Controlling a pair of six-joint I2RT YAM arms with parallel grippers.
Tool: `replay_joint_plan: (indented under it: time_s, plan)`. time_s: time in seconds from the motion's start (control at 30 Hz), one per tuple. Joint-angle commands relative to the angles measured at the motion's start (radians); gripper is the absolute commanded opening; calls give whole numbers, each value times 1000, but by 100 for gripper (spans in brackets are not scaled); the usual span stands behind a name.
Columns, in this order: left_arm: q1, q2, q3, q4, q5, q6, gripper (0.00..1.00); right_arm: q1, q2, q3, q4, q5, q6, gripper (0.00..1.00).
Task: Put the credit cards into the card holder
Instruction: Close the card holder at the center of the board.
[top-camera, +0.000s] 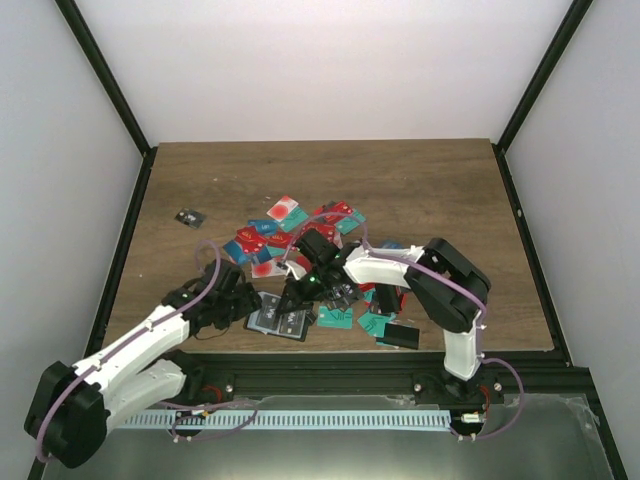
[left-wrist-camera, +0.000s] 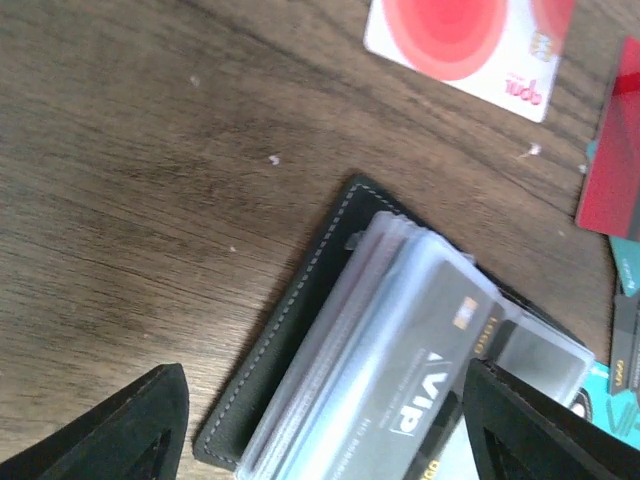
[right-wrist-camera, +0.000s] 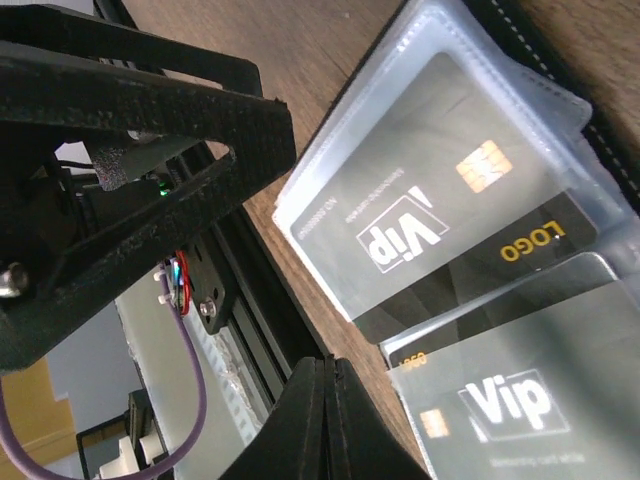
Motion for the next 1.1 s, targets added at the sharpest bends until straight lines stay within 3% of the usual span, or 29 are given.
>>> replay_joint_plan:
  time_s: [0.0, 0.57, 1.07]
  plan:
    - [43, 2, -59, 87, 35, 32, 78, 1, 47, -19, 45, 11, 30, 1]
    - [86, 93, -227, 396, 260, 67, 78, -2, 189, -11, 111, 32, 52, 1]
    - [72, -156, -180, 354, 432, 13, 69, -10, 208, 12, 128, 29, 62, 1]
